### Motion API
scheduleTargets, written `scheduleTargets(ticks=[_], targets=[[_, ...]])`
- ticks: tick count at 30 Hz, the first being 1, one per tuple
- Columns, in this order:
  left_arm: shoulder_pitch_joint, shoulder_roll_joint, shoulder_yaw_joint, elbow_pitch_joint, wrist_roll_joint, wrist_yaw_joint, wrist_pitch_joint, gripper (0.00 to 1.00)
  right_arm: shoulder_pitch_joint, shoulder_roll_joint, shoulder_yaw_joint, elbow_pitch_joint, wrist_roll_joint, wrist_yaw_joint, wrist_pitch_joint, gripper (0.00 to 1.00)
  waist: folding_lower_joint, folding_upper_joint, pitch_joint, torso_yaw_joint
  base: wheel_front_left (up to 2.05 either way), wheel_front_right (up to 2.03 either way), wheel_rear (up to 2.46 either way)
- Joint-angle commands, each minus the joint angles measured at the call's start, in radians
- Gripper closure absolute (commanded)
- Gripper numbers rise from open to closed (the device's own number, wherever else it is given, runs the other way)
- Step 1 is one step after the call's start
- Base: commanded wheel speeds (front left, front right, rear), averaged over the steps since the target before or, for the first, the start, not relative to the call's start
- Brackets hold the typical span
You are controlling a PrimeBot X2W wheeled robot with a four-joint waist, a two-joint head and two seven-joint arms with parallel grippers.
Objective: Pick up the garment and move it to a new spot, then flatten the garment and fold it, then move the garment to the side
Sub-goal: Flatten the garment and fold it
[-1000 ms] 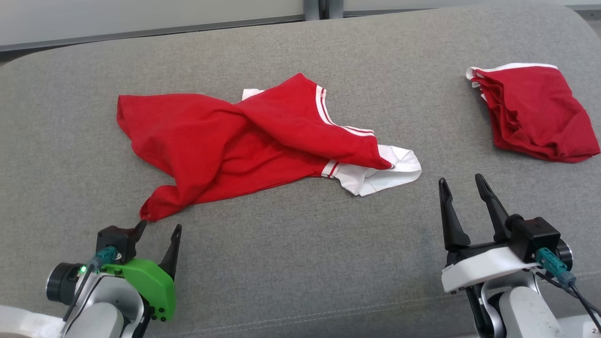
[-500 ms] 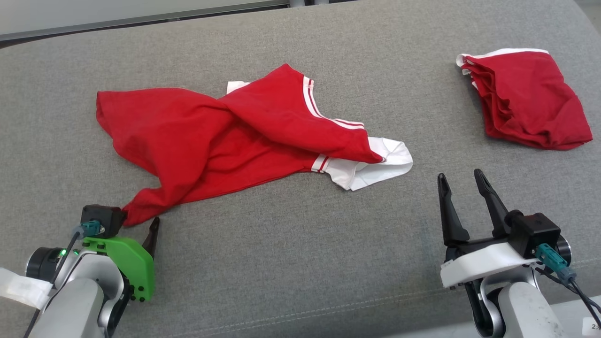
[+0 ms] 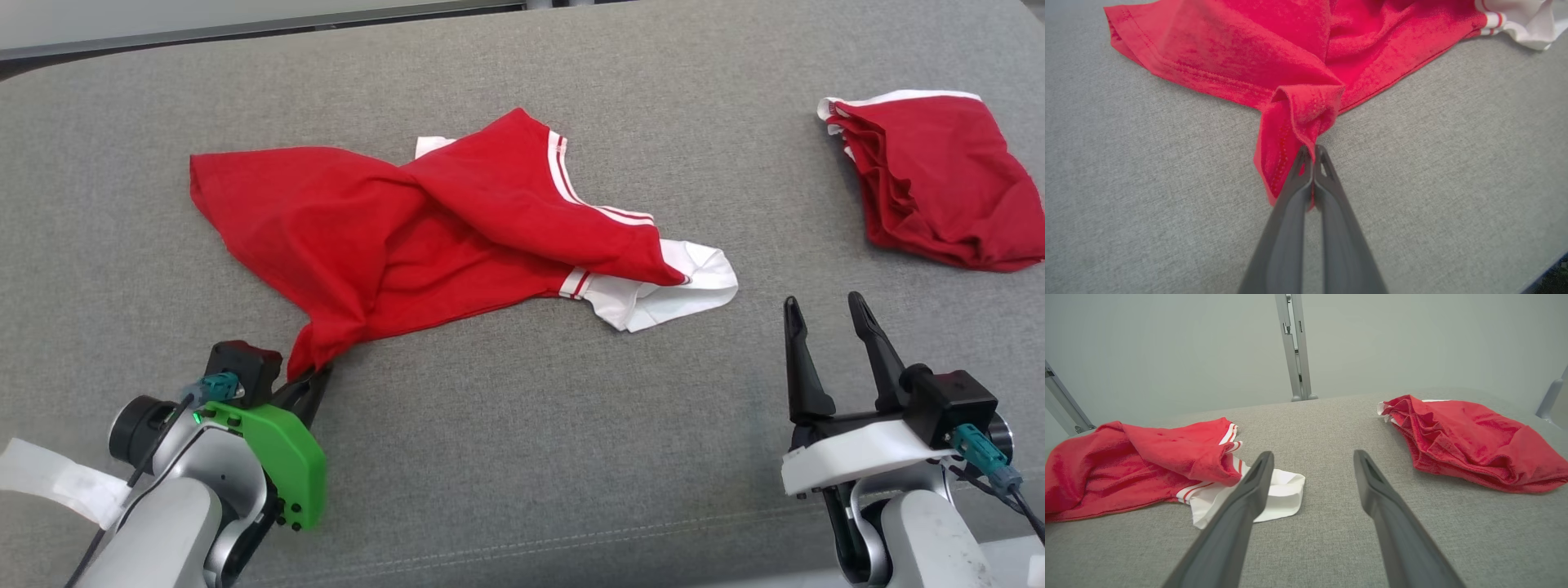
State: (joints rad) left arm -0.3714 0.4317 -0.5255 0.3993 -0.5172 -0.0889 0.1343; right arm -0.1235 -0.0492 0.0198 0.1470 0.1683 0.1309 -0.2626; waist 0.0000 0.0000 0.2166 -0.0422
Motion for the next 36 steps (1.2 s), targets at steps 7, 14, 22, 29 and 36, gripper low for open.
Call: scheduleTargets(ticks=[7,14,22,29,36], targets=[[0.112,0.064,-0.025,-0.407,-0.099,-0.015,0.148,1.0,0.004,-0.003,-0.004,-0.007,0.002,0.0,-0.004,0.0,0.0,0.0,0.001,0.039,0.0,0.0,0.0],[0.183,0.104,0.039,-0.582,-0.153,0.056,0.177,1.0,-0.006,-0.003,-0.009,-0.014,0.004,0.0,-0.004,0.0,0.0,0.0,0.015,0.051,0.0,0.0,0.0],[0.209,0.078,0.146,-0.38,-0.278,0.071,0.117,1.0,-0.026,-0.003,-0.005,-0.01,0.011,0.0,-0.004,0.0,0.0,0.0,0.033,0.042,0.0,0.0,0.0],[0.155,0.039,0.161,-0.198,-0.303,0.031,0.055,1.0,-0.029,-0.003,-0.008,-0.001,0.013,0.0,-0.004,0.0,0.0,0.0,0.034,0.033,0.0,0.0,0.0],[0.09,-0.009,0.177,-0.031,-0.314,0.014,-0.029,0.0,-0.031,-0.003,-0.008,0.001,0.013,0.0,-0.004,0.0,0.0,0.0,0.025,0.027,0.0,0.0,0.0]])
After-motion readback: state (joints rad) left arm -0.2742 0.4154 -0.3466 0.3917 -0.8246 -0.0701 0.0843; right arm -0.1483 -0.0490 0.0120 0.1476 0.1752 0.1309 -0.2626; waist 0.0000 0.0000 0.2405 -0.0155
